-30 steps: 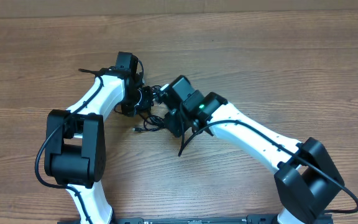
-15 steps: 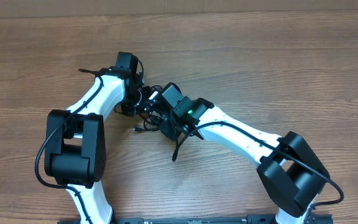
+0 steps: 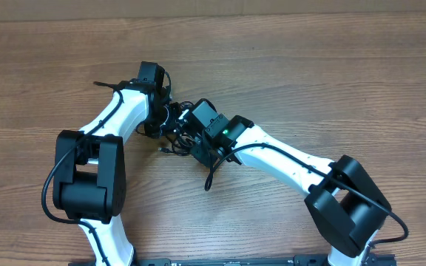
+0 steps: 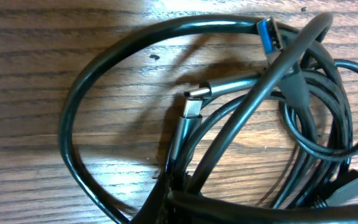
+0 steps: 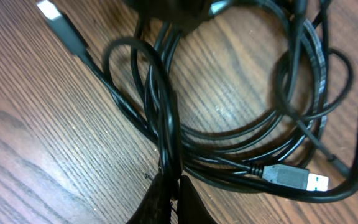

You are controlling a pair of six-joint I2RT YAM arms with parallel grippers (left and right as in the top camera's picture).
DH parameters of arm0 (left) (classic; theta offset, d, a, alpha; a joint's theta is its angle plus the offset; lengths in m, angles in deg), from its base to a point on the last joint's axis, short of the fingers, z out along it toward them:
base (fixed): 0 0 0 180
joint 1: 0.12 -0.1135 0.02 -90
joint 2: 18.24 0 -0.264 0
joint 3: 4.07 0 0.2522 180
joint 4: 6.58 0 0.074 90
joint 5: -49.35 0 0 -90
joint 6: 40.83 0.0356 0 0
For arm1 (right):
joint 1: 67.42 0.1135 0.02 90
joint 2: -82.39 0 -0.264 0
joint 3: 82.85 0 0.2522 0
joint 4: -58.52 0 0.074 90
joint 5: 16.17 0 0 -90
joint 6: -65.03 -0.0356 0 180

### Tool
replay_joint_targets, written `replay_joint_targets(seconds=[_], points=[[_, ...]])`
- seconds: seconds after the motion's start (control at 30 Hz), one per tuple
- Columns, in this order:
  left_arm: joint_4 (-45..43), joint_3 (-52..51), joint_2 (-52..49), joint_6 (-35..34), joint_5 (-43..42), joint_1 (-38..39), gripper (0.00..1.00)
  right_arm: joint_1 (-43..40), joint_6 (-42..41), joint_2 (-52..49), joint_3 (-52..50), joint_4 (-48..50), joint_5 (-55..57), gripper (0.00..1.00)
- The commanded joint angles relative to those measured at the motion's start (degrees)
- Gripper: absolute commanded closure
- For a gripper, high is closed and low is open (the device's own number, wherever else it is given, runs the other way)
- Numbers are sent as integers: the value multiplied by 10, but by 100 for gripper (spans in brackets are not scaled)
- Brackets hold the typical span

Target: Untangle cables

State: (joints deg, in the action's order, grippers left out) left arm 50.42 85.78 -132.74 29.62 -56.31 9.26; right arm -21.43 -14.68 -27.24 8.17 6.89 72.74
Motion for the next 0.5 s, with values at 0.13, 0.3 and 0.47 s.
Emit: replay_joint_targets(seconds=[0.13, 0.3, 0.47], points=[[0, -3, 3, -2, 38, 4, 96, -20, -12, 99, 53, -48, -3, 96], [0, -3, 3, -2, 38, 4, 96, -36, -12, 128, 62, -74, -2, 96], [0, -3, 3, -2, 38, 4, 96, -46, -12, 147, 72, -98, -7, 96]])
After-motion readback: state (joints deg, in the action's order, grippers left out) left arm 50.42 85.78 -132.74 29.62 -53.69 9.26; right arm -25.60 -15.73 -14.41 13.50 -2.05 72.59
